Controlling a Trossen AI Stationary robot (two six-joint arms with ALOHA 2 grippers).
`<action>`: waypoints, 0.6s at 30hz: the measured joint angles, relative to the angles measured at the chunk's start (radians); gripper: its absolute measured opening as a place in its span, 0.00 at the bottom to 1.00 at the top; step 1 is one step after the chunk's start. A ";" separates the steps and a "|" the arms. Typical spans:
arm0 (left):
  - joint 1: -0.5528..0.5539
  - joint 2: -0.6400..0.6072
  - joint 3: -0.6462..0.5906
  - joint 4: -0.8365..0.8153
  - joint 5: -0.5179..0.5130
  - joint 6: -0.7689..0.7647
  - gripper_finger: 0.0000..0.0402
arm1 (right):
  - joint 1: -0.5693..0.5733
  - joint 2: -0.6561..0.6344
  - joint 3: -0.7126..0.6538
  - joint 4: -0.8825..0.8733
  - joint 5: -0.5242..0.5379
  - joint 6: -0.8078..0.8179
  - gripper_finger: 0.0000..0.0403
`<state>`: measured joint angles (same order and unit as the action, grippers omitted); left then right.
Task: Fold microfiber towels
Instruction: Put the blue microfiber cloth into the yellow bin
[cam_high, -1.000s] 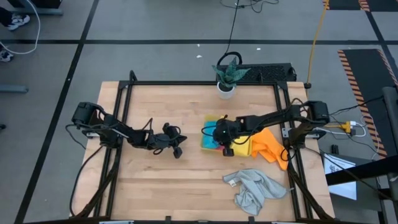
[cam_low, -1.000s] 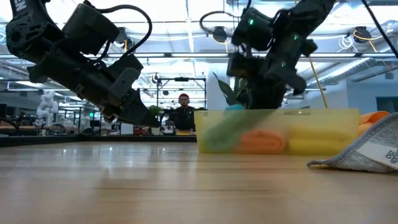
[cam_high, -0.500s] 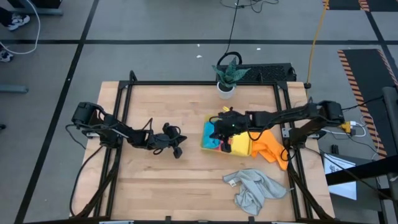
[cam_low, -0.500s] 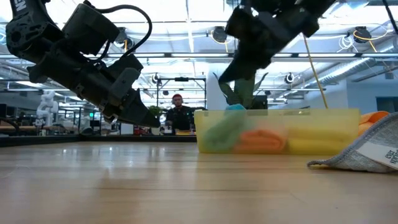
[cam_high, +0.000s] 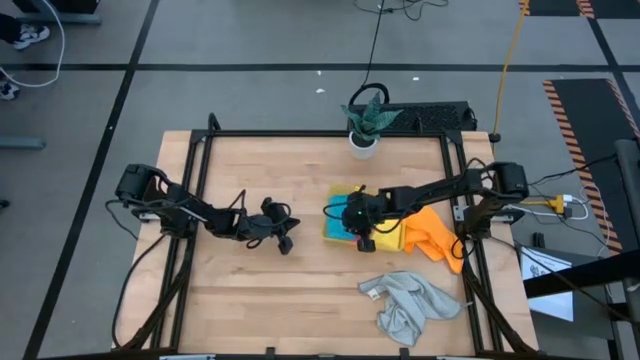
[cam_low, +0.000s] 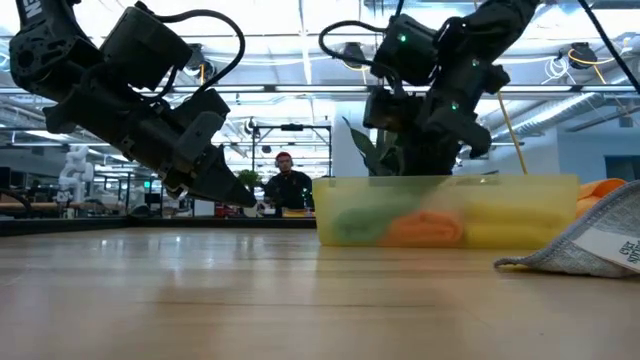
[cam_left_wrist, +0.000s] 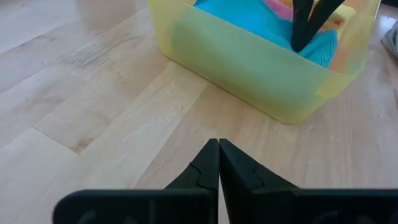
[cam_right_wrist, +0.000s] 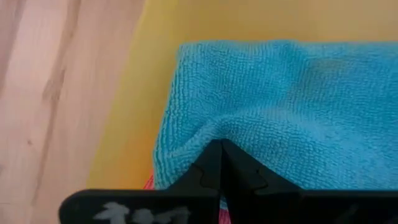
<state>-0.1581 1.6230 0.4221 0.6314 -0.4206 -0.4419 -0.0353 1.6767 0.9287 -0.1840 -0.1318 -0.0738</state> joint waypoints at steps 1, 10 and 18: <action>0.000 0.000 0.000 0.000 0.000 0.000 0.04 | 0.000 -0.010 0.000 -0.003 0.000 -0.003 0.00; 0.000 0.000 0.000 0.000 0.000 0.000 0.02 | 0.000 -0.107 0.000 0.060 -0.016 0.047 0.00; 0.000 0.000 0.000 0.000 0.000 0.000 0.05 | 0.001 0.018 -0.038 0.173 -0.056 0.034 0.00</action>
<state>-0.1581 1.6230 0.4221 0.6312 -0.4206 -0.4423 -0.0345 1.6949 0.8908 -0.0114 -0.1882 -0.0393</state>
